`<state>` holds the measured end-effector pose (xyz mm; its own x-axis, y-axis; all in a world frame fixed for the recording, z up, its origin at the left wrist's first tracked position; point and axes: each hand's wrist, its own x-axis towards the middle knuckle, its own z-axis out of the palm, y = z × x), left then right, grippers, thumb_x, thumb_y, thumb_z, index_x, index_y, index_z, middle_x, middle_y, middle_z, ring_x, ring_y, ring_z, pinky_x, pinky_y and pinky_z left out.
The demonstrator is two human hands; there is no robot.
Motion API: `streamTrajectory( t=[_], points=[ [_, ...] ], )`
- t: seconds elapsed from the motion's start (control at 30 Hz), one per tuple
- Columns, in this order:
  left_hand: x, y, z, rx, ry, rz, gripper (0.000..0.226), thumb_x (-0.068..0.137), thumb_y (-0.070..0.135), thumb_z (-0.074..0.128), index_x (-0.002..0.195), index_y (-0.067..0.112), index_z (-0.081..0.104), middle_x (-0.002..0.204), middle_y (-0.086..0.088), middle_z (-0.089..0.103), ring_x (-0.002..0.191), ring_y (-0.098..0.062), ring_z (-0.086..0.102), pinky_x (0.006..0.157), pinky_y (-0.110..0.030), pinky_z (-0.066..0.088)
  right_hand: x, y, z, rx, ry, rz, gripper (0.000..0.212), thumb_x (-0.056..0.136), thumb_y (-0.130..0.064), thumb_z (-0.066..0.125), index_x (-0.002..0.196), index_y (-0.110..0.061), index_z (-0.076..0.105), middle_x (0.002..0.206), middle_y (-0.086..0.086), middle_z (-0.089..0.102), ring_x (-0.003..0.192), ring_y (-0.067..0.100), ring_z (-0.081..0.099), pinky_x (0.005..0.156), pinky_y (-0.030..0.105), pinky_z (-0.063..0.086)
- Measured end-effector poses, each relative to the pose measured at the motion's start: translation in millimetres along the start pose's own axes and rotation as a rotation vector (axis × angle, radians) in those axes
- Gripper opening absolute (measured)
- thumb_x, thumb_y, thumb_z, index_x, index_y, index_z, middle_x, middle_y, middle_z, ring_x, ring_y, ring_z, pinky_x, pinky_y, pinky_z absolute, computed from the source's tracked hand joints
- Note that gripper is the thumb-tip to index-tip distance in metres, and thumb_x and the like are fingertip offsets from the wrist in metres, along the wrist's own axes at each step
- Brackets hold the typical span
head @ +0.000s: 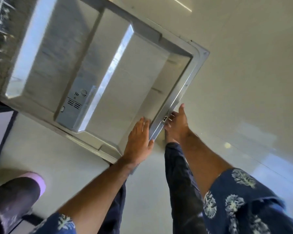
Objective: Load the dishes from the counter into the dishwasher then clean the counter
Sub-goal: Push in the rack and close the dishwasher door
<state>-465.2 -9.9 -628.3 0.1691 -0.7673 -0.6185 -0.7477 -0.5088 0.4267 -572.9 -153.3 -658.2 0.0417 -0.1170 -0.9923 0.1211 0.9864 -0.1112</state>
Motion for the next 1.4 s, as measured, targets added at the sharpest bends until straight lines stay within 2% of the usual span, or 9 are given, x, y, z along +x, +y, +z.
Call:
streamTrajectory(
  t=[0.2,0.37,0.63,0.77,0.87,1.0,1.1,1.2,1.4],
  points=[
    [-15,7,-18,0.047,-0.014,0.022,0.088,0.094,0.045,0.060,0.157,0.013,0.008,0.165,-0.013,0.012,0.152,-0.029,0.015,0.120,-0.042,0.028,-14,-9,2,-0.111,0.012,-0.034,0.087,0.093,-0.074,0.028,0.117,0.003,0.062,0.069,0.005,0.065,0.047,0.013,0.060,0.081,0.037,0.053],
    [-60,29,-58,0.048,0.038,0.005,0.093,0.094,0.052,0.057,0.158,0.010,0.004,0.166,-0.013,0.007,0.153,-0.029,0.012,0.120,-0.043,0.027,-88,-15,14,-0.175,0.067,-0.072,0.066,0.100,-0.062,0.032,0.099,-0.004,0.064,0.084,0.010,0.068,0.076,0.023,0.065,0.081,0.037,0.053],
    [-141,92,-175,0.019,0.256,-0.221,0.111,0.081,0.076,0.055,0.158,0.013,0.006,0.164,-0.012,0.019,0.150,-0.030,0.023,0.118,-0.045,0.032,-262,-39,55,-0.243,-0.121,-0.133,0.039,0.102,-0.043,0.047,0.096,-0.008,0.062,0.068,0.009,0.067,0.066,0.023,0.066,0.080,0.039,0.048],
    [-179,96,-246,0.082,0.380,-0.245,0.107,0.079,0.057,0.070,0.157,0.014,0.011,0.155,-0.007,0.036,0.138,-0.025,0.041,0.109,-0.041,0.042,-330,-43,90,-0.360,-0.204,-0.189,0.033,0.101,-0.038,0.051,0.108,-0.010,0.067,0.093,0.010,0.072,0.081,0.023,0.069,0.078,0.035,0.055],
    [-200,85,-296,0.202,0.462,-0.175,0.103,0.078,0.056,0.068,0.157,0.015,0.016,0.154,-0.005,0.035,0.139,-0.025,0.039,0.108,-0.045,0.040,-360,-41,117,-0.420,-0.272,-0.267,0.036,0.102,-0.033,0.050,0.118,-0.003,0.064,0.109,0.017,0.072,0.089,0.025,0.070,0.076,0.034,0.056],
    [-226,63,-356,0.346,0.581,-0.162,0.106,0.075,0.061,0.069,0.156,0.017,0.016,0.160,-0.008,0.029,0.147,-0.027,0.029,0.113,-0.054,0.033,-406,-36,163,-0.436,-0.360,-0.364,0.030,0.103,-0.020,0.051,0.123,0.001,0.055,0.113,0.019,0.069,0.088,0.023,0.070,0.066,0.028,0.057],
    [-243,51,-387,0.449,0.669,-0.099,0.088,0.082,0.049,0.065,0.155,0.018,0.027,0.160,-0.008,0.031,0.147,-0.028,0.029,0.114,-0.056,0.031,-439,-35,204,-0.459,-0.419,-0.415,0.026,0.101,-0.009,0.052,0.120,0.008,0.055,0.109,0.021,0.068,0.087,0.027,0.068,0.064,0.026,0.057],
    [-258,36,-412,0.581,0.643,-0.079,0.084,0.088,0.048,0.061,0.157,0.018,0.024,0.164,-0.011,0.019,0.150,-0.030,0.022,0.117,-0.057,0.025,-475,-32,244,-0.493,-0.573,-0.495,0.019,0.094,0.004,0.052,0.110,0.008,0.061,0.105,0.023,0.067,0.089,0.026,0.067,0.072,0.028,0.057],
    [-279,-11,-494,0.730,0.728,-0.260,0.079,0.091,0.030,0.061,0.158,0.024,0.019,0.166,-0.014,0.008,0.152,-0.033,0.009,0.118,-0.064,0.011,-513,-20,325,-0.610,-0.725,-0.690,0.031,0.089,0.009,0.059,0.111,-0.011,0.050,0.109,0.008,0.059,0.098,0.019,0.061,0.093,0.037,0.056]
  ],
)
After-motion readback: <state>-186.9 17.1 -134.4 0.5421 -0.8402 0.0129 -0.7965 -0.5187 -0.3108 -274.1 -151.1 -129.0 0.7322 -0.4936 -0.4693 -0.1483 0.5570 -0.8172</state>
